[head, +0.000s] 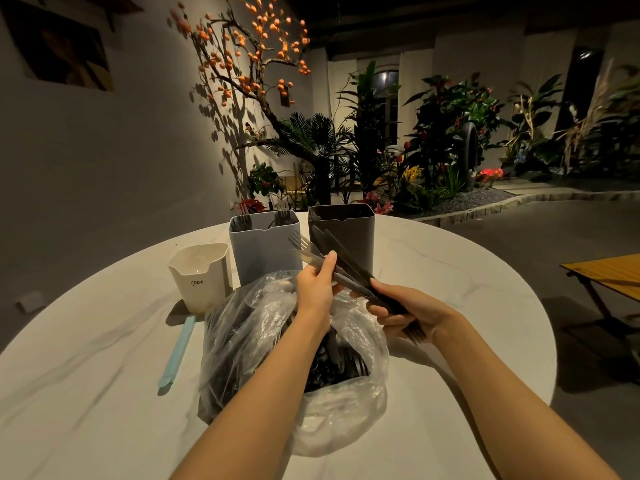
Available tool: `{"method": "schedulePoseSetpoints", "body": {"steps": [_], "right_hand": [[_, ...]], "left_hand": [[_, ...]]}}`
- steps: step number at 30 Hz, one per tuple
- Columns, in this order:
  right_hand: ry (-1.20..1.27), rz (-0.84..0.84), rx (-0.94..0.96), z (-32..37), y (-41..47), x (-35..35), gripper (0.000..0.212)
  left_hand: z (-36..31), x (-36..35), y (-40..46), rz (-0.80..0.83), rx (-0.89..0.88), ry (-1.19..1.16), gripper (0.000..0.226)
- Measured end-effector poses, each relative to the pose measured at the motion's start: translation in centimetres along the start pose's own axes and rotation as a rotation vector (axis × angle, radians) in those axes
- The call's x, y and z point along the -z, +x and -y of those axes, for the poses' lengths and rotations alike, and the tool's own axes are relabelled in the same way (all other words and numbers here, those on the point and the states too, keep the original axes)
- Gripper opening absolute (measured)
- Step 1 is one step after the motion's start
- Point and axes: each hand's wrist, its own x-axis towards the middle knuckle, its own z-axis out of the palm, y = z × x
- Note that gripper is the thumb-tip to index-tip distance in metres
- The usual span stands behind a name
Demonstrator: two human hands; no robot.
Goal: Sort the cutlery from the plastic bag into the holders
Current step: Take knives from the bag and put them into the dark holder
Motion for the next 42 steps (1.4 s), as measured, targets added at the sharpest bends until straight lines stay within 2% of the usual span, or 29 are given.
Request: {"method": "schedulePoseSetpoints", "body": {"steps": [3,6,13,16,19,23,27,30,34,39,42], "right_hand": [[0.044,-0.076,-0.001,0.0,0.1,-0.1,0.035],[0.049,-0.063,-0.002,0.0,-0.1,-0.1,0.037],[-0.126,-0.012,0.010,0.1,-0.1,-0.2,0.038],[-0.189,-0.005,0.006,0.3,-0.4,-0.6,0.043],[-0.225,-0.013,0.001,0.4,-0.6,-1.0,0.047],[-0.260,-0.024,0.004,0.4,-0.6,-1.3,0.049],[-0.331,-0.042,-0.021,0.3,-0.6,-1.3,0.050],[-0.394,-0.096,-0.022,0.2,-0.3,-1.3,0.047],[-0.485,-0.252,0.110,0.1,0.3,-1.4,0.039],[-0.508,-0.292,0.165,0.1,0.4,-1.5,0.043],[-0.538,-0.353,0.226,0.2,0.3,-1.7,0.037]], "left_hand": [[0.0,-0.1,0.0,-0.014,-0.012,0.015,0.020],[0.0,0.0,0.0,-0.013,-0.005,0.023,0.020],[-0.3,-0.1,-0.5,0.065,0.058,0.005,0.022],[-0.6,-0.1,-0.6,0.119,0.103,-0.042,0.028],[-0.7,-0.1,-0.7,0.150,0.105,-0.053,0.025],[-0.8,-0.2,-0.8,0.144,0.118,-0.040,0.032],[-0.6,-0.2,-0.5,0.115,0.106,0.049,0.021],[-0.4,-0.2,-0.4,0.078,0.076,0.081,0.022],[0.0,-0.1,-0.1,-0.006,0.054,0.087,0.040],[0.0,-0.1,0.1,-0.031,0.047,0.074,0.022],[-0.2,-0.1,-0.1,-0.040,0.034,0.057,0.019]]}}
